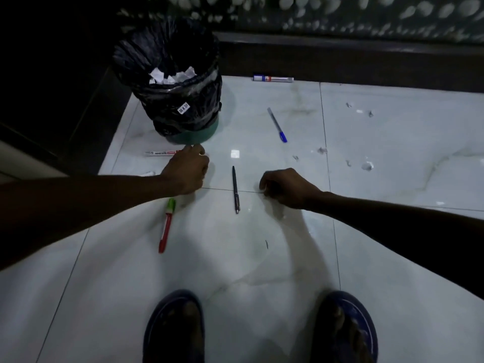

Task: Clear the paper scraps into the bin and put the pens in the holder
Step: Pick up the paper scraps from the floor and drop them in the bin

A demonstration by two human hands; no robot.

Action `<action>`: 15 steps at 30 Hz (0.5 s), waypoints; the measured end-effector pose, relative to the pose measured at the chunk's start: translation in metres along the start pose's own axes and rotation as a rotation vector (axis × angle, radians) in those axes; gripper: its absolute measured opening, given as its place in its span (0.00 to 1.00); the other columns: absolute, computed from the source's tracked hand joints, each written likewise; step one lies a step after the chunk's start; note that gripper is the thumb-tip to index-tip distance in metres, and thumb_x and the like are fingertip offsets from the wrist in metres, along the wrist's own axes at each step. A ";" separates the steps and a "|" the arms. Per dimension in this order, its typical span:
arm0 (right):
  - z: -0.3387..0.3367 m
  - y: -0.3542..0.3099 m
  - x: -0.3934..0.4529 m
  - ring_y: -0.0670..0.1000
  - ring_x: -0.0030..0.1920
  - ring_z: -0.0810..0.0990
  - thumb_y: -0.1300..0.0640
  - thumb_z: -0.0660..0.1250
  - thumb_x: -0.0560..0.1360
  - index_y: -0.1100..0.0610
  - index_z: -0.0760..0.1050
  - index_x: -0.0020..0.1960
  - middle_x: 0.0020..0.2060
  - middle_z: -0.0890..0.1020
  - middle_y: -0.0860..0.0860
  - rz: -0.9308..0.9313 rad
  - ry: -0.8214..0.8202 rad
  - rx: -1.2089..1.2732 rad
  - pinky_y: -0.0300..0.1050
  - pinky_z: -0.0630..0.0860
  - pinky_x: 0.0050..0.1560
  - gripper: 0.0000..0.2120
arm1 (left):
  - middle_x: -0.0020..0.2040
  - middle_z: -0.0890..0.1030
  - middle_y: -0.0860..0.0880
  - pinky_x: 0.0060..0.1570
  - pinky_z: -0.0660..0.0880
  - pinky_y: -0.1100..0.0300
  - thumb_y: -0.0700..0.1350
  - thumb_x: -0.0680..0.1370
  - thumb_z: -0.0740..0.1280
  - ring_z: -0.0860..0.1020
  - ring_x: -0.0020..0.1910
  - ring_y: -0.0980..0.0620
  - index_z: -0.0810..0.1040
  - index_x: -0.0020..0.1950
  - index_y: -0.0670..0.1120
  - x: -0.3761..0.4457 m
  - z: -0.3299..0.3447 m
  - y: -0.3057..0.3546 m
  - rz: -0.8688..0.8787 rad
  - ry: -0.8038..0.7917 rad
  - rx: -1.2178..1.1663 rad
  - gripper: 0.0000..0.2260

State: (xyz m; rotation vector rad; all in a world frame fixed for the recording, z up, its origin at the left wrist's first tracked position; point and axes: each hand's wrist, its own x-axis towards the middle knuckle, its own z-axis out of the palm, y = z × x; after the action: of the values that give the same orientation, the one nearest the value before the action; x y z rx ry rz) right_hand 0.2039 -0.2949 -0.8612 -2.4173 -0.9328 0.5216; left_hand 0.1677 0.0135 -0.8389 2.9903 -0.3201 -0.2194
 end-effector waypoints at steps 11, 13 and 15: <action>-0.020 0.005 -0.006 0.53 0.44 0.85 0.61 0.75 0.73 0.58 0.86 0.46 0.45 0.85 0.52 -0.095 0.000 -0.065 0.48 0.81 0.47 0.03 | 0.39 0.82 0.43 0.41 0.82 0.49 0.30 0.66 0.67 0.81 0.42 0.44 0.80 0.35 0.39 0.027 0.022 0.005 -0.166 -0.060 -0.128 0.06; -0.023 0.010 -0.019 0.47 0.41 0.83 0.51 0.77 0.73 0.53 0.86 0.45 0.44 0.83 0.49 -0.166 -0.090 -0.091 0.42 0.79 0.44 0.06 | 0.38 0.83 0.42 0.41 0.82 0.50 0.32 0.68 0.67 0.82 0.40 0.42 0.81 0.35 0.40 0.030 0.020 0.004 -0.171 -0.053 -0.179 0.05; -0.018 0.015 -0.031 0.44 0.42 0.80 0.48 0.76 0.73 0.50 0.84 0.45 0.46 0.81 0.47 -0.227 -0.205 -0.127 0.38 0.77 0.45 0.06 | 0.38 0.84 0.41 0.44 0.79 0.56 0.34 0.69 0.68 0.82 0.40 0.42 0.82 0.36 0.38 0.031 0.014 0.002 -0.140 -0.057 -0.230 0.04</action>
State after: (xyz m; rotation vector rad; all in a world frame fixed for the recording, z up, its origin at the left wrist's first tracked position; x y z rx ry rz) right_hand 0.1992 -0.3317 -0.8497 -2.3572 -1.3460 0.6514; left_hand 0.1949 0.0036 -0.8561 2.7835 -0.0835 -0.3324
